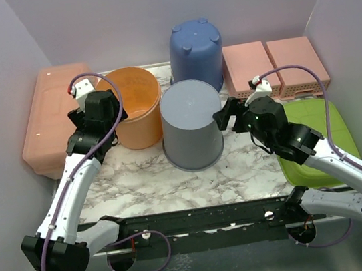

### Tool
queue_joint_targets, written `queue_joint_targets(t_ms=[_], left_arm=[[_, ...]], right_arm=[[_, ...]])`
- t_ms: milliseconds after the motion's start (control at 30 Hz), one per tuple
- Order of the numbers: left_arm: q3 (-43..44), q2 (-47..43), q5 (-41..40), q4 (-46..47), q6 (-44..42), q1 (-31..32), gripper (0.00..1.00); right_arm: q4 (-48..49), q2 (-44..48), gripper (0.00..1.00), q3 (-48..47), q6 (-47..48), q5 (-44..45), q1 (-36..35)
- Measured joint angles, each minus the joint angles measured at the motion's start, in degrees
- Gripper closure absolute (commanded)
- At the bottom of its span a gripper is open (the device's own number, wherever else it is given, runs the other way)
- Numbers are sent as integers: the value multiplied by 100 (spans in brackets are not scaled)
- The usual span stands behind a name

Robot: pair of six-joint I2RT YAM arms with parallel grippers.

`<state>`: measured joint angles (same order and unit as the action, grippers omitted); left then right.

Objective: Turn the large container upside down
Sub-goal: Pick up the container from the center of the board.

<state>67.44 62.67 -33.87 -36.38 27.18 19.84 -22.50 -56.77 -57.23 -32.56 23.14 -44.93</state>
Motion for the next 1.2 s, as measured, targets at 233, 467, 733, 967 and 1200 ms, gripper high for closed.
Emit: queue_joint_targets(t_ms=[233,467,733,967,1200], left_arm=[[-142,402,647,511,0,-634,25],[-540,407,968,874,-57,-767,55],[-828,44,1008,964,-107,-791,83],[-828,-286,990,531,-245,-826,92],[-844,-881,957,-214,-396,-820,100]], right_arm=[[42,234,13,201,-35,-9,2],[50,490,13,380,-214,-240,2],[70,863,13,570,-490,-763,0],[98,1027,13,634,-667,-734,0],[96,1187,13,901,-1062,-577,0]])
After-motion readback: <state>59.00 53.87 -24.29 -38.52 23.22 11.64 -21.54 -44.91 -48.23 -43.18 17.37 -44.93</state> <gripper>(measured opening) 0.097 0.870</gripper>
